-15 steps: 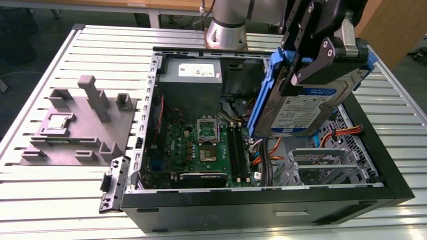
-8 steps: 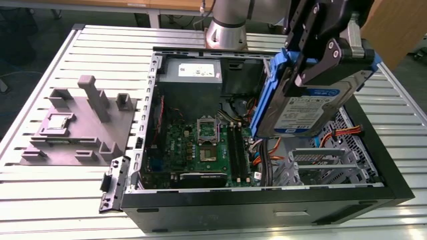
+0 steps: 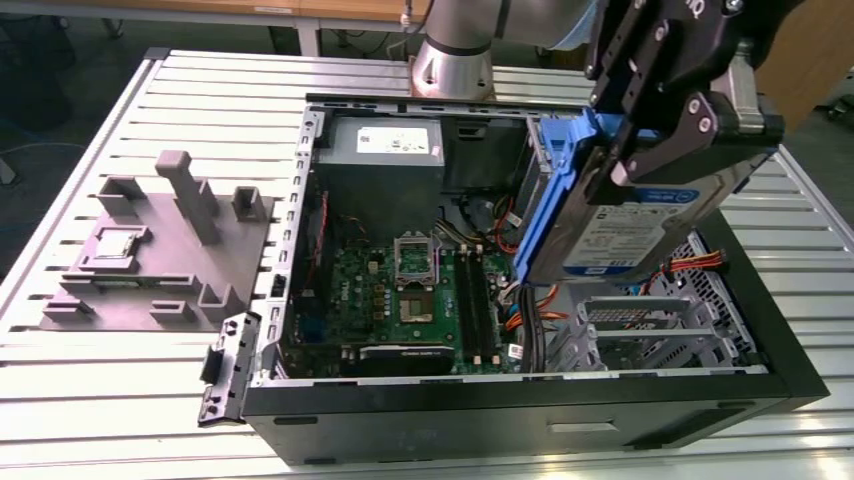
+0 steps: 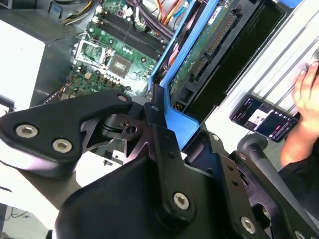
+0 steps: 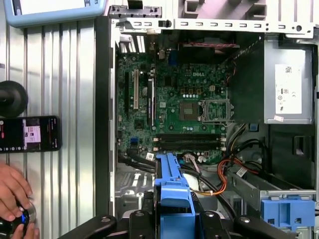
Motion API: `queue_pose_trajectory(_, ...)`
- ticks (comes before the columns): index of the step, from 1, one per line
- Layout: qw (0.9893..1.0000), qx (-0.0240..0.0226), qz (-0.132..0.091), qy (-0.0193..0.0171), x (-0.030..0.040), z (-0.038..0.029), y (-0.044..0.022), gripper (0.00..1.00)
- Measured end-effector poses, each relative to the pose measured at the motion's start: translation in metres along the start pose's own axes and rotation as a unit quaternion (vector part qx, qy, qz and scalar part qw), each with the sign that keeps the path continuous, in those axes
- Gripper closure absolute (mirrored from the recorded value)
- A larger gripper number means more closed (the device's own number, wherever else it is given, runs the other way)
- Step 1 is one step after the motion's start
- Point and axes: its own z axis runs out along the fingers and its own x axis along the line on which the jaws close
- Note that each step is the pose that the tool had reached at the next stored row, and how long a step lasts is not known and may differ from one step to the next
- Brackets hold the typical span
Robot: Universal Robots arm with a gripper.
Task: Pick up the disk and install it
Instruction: 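Insert the disk into the insertion slot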
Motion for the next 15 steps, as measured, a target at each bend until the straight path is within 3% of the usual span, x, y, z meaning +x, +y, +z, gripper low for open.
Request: queue_pose_trajectory(15, 1.0, -0.0001, -0.002, 0.0001, 0.0042, 0.0109, -0.0265, 0.63)
